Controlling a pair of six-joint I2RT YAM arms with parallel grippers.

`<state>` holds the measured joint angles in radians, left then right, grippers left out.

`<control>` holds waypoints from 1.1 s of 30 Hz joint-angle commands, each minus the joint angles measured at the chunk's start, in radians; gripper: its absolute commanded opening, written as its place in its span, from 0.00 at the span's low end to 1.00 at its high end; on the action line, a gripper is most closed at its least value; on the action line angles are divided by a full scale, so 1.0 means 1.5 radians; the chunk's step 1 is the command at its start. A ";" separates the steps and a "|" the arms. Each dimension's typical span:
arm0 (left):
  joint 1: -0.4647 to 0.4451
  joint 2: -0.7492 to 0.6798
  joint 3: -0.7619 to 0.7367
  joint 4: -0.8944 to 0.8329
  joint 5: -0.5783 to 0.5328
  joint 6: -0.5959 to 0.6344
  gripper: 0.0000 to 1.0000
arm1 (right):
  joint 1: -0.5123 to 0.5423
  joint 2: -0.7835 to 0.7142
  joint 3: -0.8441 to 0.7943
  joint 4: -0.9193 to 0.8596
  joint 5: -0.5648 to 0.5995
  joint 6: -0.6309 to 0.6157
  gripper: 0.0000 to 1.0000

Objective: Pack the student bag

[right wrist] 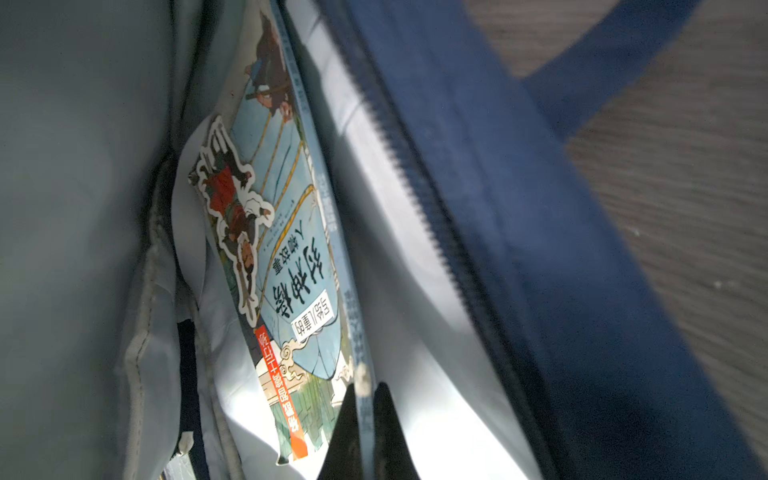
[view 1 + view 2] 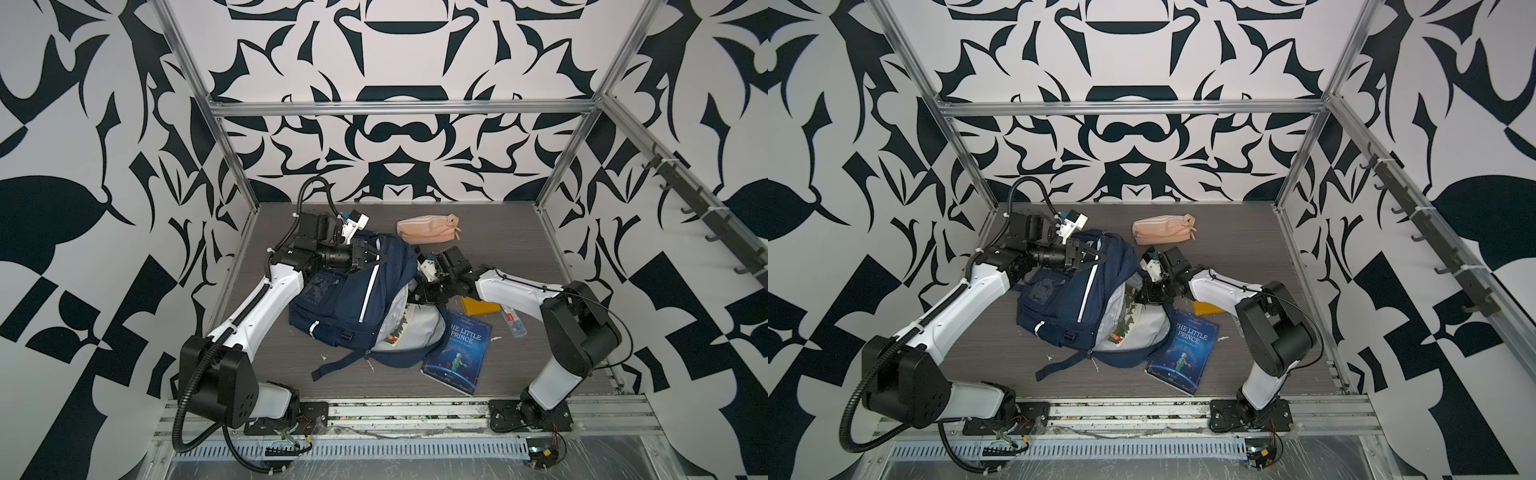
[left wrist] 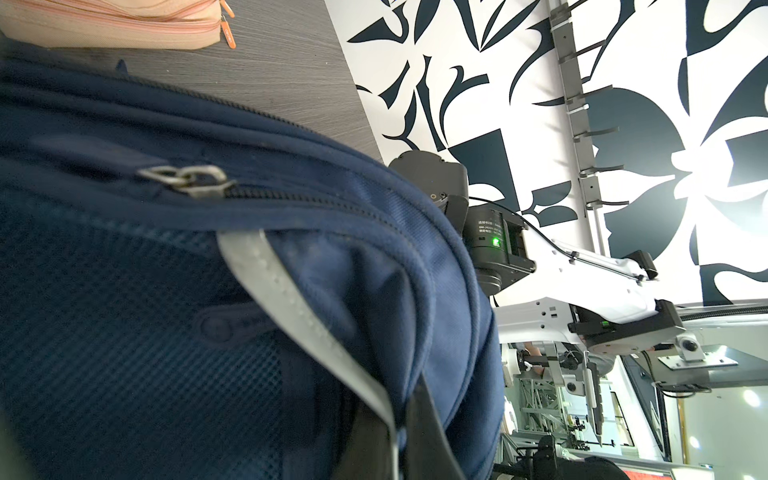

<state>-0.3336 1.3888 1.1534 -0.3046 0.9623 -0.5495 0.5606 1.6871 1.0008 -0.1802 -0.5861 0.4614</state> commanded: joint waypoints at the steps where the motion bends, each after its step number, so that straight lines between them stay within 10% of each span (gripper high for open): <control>1: 0.006 -0.028 0.039 0.044 0.070 0.013 0.00 | 0.029 -0.072 -0.010 0.079 -0.039 -0.048 0.00; 9: 0.027 -0.033 0.035 0.008 0.087 0.046 0.00 | 0.038 -0.174 -0.059 0.059 -0.120 -0.137 0.00; 21: 0.027 -0.054 0.034 -0.023 0.070 0.052 0.00 | 0.032 0.070 0.116 0.053 0.024 -0.008 0.00; 26: 0.027 -0.051 0.041 -0.020 0.056 0.054 0.00 | 0.033 0.084 0.162 -0.026 0.059 -0.024 0.21; 31: 0.028 -0.041 0.050 -0.042 0.027 0.080 0.00 | 0.033 0.031 0.164 -0.061 0.097 -0.024 0.90; 33: 0.029 -0.034 0.053 -0.057 0.007 0.097 0.00 | 0.033 0.011 0.164 -0.069 0.104 -0.018 0.95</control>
<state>-0.2882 1.3613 1.1637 -0.4026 0.9443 -0.4587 0.6048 1.7729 1.2087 -0.2523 -0.4740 0.4229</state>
